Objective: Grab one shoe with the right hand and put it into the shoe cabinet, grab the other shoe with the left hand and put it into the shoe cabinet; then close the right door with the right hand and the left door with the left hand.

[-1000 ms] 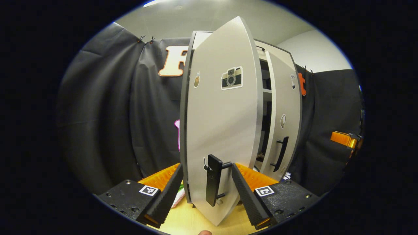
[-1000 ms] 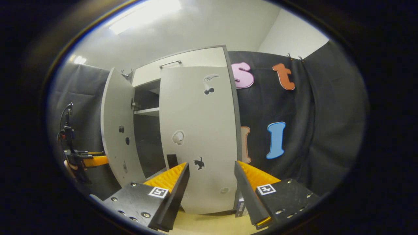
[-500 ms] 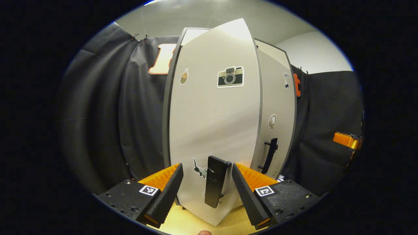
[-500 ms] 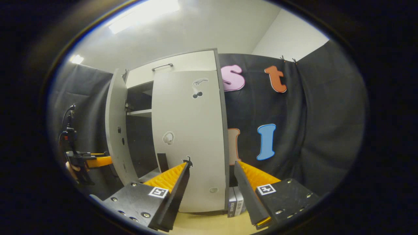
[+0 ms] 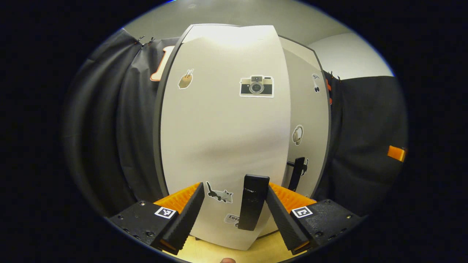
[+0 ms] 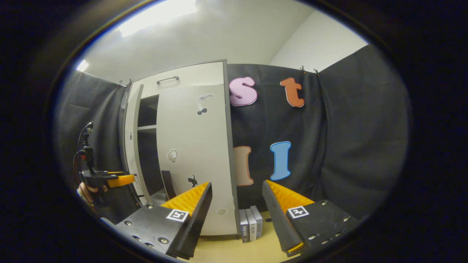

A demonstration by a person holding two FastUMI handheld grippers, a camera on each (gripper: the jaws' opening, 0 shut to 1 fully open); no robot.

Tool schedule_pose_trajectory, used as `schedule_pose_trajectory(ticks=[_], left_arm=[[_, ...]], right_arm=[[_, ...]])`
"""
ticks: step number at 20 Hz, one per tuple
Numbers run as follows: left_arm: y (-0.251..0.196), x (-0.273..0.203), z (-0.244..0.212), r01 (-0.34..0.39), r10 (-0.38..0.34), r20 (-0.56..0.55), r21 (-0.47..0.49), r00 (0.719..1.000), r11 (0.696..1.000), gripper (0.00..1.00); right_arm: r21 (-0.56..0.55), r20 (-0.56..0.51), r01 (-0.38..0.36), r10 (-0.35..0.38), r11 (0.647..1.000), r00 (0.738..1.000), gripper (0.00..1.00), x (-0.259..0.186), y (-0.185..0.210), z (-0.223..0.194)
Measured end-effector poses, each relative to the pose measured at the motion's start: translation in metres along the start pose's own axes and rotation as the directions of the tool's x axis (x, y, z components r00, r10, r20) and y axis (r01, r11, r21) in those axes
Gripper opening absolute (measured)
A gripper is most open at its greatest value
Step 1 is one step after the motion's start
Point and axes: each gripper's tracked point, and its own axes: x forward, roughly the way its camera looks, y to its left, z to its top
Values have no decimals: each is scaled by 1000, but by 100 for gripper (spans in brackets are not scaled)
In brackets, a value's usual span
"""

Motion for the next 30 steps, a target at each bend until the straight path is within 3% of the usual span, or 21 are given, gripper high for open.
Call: schedule_pose_trajectory(ticks=[6, 12, 18, 21, 22, 23, 26, 27, 28, 30], left_arm=[[-7, 23, -1, 17, -17, -4, -5, 1000, 1000, 99], [-13, 41, 1, -37, 37, -2, 57, 999, 998, 99], [-25, 47, 8, -36, 36, 11, 0, 999, 999, 99], [-44, 40, 13, -25, 25, 12, -3, 1000, 1000, 97], [-52, 38, 14, -20, 20, 14, 4, 1000, 1000, 95], [-61, 34, 16, -12, 12, 18, 9, 1000, 1000, 95], [-93, 23, 24, 10, -10, 31, 13, 999, 1000, 95], [-105, 18, 29, 19, -20, 40, 16, 999, 1000, 95], [-116, 13, 32, 26, -27, 45, 21, 999, 999, 94], [-138, 3, 38, 39, -40, 57, 29, 998, 999, 95]], right_arm=[[14, -7, 70, -69, 997, 998, 83, -21, -22, -1], [47, 2, 73, -73, 996, 997, 83, -47, -25, -7], [55, -5, 70, -70, 996, 998, 83, -60, -36, -10], [62, 2, 58, -58, 996, 998, 83, -64, -40, -7], [63, 7, 51, -52, 997, 999, 76, -66, -40, -6], [63, 12, 45, -46, 997, 999, 83, -68, -40, -6], [51, 20, 30, -31, 998, 999, 83, -72, -46, -4], [47, 23, 24, -26, 999, 999, 75, -72, -50, -2], [46, 26, 18, -19, 999, 999, 83, -72, -53, 0], [44, 36, 1, -3, 999, 999, 83, -78, -58, 6]])
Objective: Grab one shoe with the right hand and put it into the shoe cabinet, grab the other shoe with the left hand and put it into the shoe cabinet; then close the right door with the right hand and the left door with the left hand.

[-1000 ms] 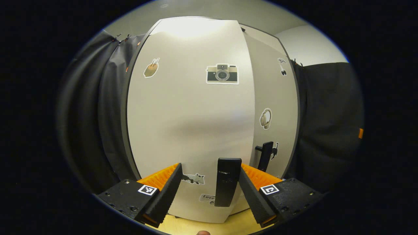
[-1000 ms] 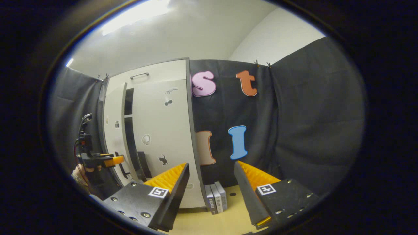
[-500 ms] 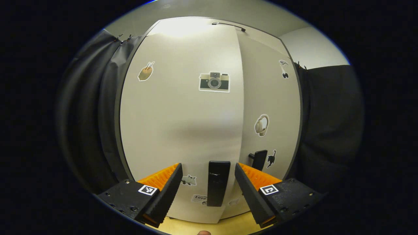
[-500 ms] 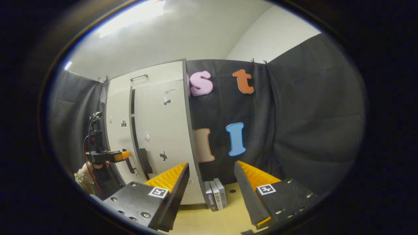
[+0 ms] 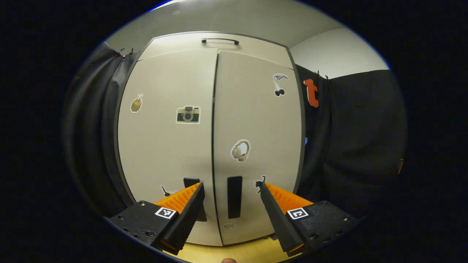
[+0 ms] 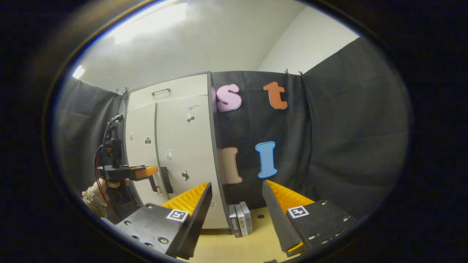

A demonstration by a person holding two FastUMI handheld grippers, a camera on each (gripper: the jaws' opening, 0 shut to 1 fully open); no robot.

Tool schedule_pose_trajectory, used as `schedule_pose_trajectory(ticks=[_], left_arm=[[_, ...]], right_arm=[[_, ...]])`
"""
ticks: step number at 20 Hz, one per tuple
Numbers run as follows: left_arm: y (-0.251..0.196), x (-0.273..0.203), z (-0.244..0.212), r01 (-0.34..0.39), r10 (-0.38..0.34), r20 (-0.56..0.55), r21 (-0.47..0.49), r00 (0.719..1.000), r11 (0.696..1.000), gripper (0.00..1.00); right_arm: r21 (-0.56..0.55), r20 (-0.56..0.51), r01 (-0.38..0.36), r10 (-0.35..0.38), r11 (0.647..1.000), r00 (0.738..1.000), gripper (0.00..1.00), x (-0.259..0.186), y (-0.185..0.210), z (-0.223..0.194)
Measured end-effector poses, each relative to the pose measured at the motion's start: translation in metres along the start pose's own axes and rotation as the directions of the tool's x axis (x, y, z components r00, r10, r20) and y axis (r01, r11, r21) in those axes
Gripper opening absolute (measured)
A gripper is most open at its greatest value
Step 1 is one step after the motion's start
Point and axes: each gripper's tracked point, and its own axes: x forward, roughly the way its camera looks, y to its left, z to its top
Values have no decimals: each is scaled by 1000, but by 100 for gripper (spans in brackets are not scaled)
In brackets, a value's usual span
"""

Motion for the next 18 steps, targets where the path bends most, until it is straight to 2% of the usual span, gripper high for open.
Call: schedule_pose_trajectory(ticks=[10, 15, 16, 18], left_arm=[[-83, -62, 30, 15, -17, 52, 27, 999, 1000, 94], [-103, -93, 44, 15, -18, 79, 47, 997, 999, 94], [-107, -98, 48, 18, -22, 84, 48, 996, 999, 90], [-111, -105, 52, 25, -30, 96, 53, 995, 998, 94]], right_arm=[[-10, 26, -82, 82, 997, 996, 83, -32, -27, 15], [-9, 33, -117, 117, 993, 993, 83, -43, -23, 15], [-11, 33, -123, 123, 992, 992, 83, -44, -20, 16], [-15, 35, -134, 134, 991, 990, 83, -44, -16, 15]])
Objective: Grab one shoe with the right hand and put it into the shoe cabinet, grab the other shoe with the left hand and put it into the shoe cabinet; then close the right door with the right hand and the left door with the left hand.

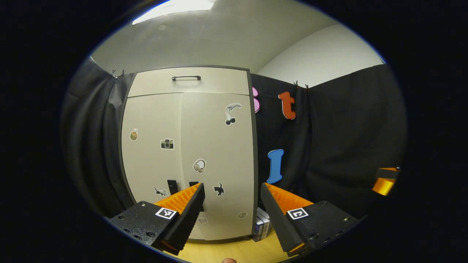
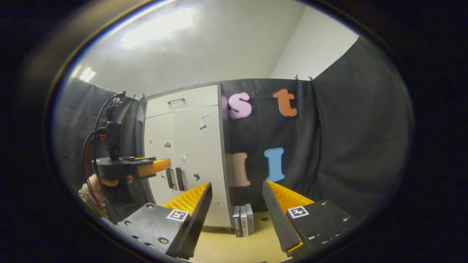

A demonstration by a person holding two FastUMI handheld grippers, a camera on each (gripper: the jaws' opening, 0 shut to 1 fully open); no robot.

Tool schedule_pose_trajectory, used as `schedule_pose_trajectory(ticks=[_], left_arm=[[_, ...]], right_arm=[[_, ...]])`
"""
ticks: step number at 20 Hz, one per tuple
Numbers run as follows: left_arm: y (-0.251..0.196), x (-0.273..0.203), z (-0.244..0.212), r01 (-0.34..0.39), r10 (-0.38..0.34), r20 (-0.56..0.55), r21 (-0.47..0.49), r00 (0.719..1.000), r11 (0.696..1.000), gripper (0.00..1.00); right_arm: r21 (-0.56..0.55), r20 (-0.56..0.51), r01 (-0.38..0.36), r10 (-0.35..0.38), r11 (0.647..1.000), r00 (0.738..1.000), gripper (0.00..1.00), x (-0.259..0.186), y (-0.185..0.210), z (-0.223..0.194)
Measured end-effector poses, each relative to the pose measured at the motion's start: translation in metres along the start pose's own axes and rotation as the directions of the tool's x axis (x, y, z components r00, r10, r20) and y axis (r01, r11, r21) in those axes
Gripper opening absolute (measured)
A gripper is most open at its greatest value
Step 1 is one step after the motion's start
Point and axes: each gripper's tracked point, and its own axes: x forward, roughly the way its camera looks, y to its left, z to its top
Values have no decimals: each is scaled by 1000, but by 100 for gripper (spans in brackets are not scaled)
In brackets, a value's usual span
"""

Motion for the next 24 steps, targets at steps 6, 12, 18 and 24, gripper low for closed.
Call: schedule_pose_trajectory(ticks=[6, 12, 18, 24], left_arm=[[-5, -13, 6, -4, 4, 15, 6, 1000, 1000, 94], [-3, -20, -1, -10, 10, 2, -2, 1000, 1000, 95], [3, -30, -2, -26, 26, 6, -3, 1000, 1000, 95], [15, -29, -2, -9, 9, 7, -5, 1000, 1000, 95]], right_arm=[[-11, -2, -19, 19, 1000, 1000, 83, -5, 10, 0], [-11, -13, -30, 30, 999, 999, 83, -10, 18, -4], [-16, -16, -47, 46, 999, 999, 83, -13, 29, -5], [-16, -14, -23, 23, 1000, 1000, 83, -11, 44, -8]])
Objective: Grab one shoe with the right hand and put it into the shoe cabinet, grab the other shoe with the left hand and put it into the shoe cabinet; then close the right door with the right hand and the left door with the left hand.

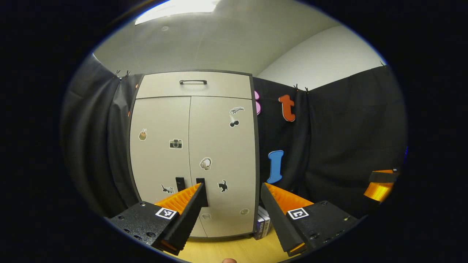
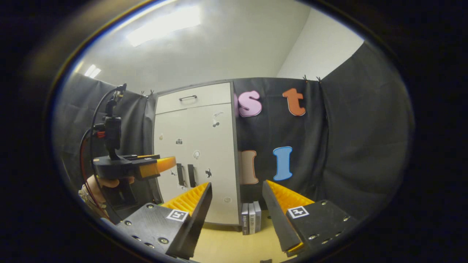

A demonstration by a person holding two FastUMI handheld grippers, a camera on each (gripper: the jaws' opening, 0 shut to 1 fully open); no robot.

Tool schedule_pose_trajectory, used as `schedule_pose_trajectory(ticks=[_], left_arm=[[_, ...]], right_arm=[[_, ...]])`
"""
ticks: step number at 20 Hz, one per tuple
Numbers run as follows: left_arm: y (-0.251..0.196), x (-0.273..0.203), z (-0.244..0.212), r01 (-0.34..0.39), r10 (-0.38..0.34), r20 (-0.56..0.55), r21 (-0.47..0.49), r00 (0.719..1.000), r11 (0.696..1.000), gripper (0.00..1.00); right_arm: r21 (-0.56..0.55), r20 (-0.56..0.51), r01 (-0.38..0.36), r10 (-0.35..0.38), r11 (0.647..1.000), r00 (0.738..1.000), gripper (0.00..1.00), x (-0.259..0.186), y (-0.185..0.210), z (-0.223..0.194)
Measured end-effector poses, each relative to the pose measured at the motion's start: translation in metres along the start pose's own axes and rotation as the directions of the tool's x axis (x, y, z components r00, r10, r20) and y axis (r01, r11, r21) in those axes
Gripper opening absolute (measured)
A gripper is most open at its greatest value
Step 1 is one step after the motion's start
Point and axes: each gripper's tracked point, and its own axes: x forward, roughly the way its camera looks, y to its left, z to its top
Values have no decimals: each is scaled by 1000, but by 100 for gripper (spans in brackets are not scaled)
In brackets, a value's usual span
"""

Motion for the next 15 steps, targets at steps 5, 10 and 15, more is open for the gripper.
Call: schedule_pose_trajectory(ticks=[5, 10, 15], left_arm=[[28, 2, 1, 2, -2, -7, 24, 1000, 1000, 95], [60, -1, -4, -3, 3, -17, 31, 1000, 1000, 95], [92, -10, -13, -11, 12, -23, 35, 1000, 999, 91]], right_arm=[[17, -4, 31, -31, 999, 1000, 83, 8, 23, 1], [17, -28, 51, -51, 999, 998, 83, 16, 48, -8], [21, -27, 52, -52, 998, 998, 83, 31, 75, -12]])
